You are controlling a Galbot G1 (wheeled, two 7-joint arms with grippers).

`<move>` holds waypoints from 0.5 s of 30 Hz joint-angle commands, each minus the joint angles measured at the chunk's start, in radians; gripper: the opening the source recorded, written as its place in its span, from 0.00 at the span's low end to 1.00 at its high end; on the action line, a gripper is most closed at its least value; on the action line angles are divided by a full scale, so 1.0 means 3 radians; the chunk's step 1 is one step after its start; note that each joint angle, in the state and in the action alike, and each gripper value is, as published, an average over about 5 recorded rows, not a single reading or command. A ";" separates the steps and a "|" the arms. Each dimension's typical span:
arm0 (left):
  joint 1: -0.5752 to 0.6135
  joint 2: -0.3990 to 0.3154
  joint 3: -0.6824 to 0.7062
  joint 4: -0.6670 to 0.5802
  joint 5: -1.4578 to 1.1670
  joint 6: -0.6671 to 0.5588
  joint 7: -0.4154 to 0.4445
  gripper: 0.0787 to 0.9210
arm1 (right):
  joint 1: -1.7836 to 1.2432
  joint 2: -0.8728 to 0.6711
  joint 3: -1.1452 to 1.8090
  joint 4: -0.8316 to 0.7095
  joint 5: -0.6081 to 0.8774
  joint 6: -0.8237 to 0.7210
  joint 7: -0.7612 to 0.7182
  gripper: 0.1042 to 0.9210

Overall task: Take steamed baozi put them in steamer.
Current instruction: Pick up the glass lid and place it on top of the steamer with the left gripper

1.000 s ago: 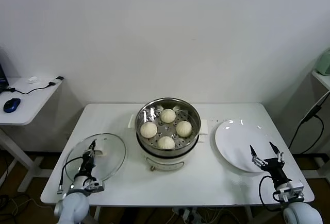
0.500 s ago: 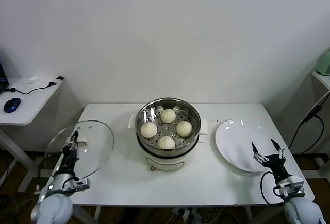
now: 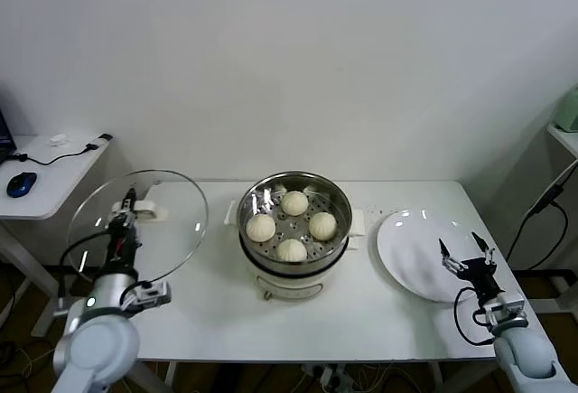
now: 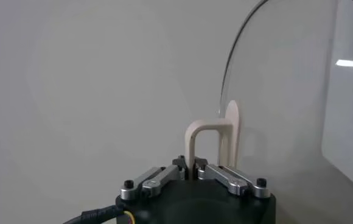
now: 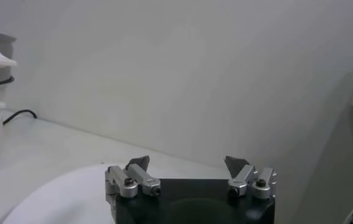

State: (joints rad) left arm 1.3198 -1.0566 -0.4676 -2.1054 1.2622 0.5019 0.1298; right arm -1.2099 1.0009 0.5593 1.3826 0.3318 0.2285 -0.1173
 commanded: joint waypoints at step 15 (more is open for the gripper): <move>-0.1693 -0.1424 0.2061 0.0871 0.1365 0.0945 0.1017 0.09 | 0.0329 0.0056 -0.0124 -0.0217 -0.0044 0.0005 0.0024 0.88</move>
State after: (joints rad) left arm 0.9565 -1.2374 -0.0564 -2.0350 1.5418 0.7176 0.4337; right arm -1.1293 1.0159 0.5195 1.3320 0.3217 0.2286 -0.1108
